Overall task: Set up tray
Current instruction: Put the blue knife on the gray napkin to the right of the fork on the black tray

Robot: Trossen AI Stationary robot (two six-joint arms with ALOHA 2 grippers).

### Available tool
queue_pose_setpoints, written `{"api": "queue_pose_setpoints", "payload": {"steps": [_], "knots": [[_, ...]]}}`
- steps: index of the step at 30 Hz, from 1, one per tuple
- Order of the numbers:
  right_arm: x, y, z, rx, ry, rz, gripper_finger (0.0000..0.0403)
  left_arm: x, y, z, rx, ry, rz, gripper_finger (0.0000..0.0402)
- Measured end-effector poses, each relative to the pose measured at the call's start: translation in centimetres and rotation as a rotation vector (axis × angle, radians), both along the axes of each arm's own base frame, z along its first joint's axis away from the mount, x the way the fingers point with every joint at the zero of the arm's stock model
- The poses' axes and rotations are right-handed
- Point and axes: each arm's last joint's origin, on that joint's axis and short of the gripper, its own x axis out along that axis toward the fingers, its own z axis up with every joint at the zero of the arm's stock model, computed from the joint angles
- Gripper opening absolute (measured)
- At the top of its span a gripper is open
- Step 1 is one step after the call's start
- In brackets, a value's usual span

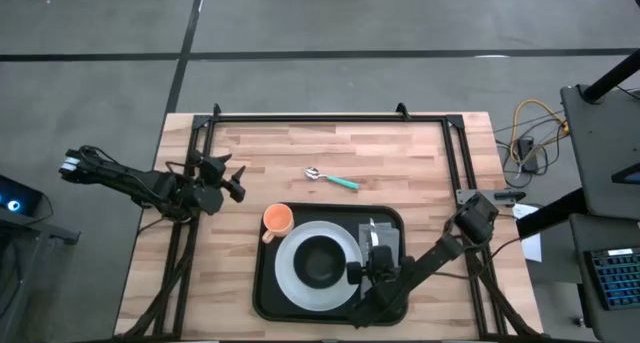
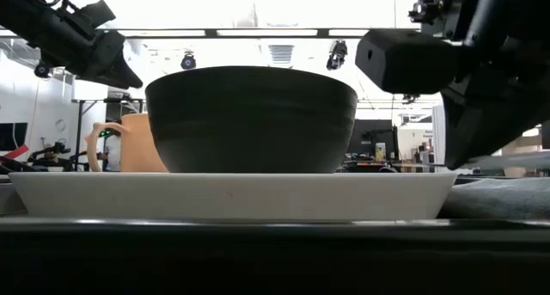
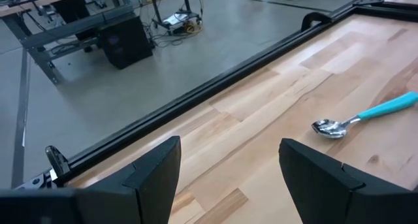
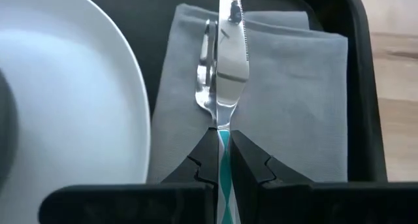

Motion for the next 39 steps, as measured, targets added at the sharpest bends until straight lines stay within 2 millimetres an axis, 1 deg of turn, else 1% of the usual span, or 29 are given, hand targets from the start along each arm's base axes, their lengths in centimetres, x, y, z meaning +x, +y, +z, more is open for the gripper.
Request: {"api": "queue_pose_setpoints", "payload": {"steps": [7,20,23,28,31,35,39], "knots": [[-0.1,0.3,-0.9,0.01,0.032,-0.009,0.0011,-0.1,0.0,-0.2,0.002,0.021,-0.004,0.0238],[-0.9,0.7,-1.3,0.008,0.07,-0.007,0.0011,-0.1,0.0,-0.3,-0.005,0.029,-0.011,0.0238],[-1.1,0.6,-1.8,0.006,0.071,-0.006,0.0011,-0.1,0.0,-0.3,-0.01,0.031,-0.016,0.0238],[-1.4,0.4,-3.3,0.019,0.046,-0.002,0.0011,-0.1,0.0,-0.3,-0.016,0.032,-0.022,0.0238],[-1.4,0.3,-3.5,0.019,0.039,0.0,0.0012,-0.1,0.0,-0.3,-0.016,0.032,-0.022,0.0238],[-1.5,0.4,-3.3,0.02,0.044,0.001,0.0023,-0.1,0.0,-0.3,-0.016,0.032,-0.022,0.0238],[-1.5,0.5,-3.2,0.021,0.049,0.006,0.005,-0.1,0.0,-0.4,-0.027,0.035,-0.032,0.0238]]}}
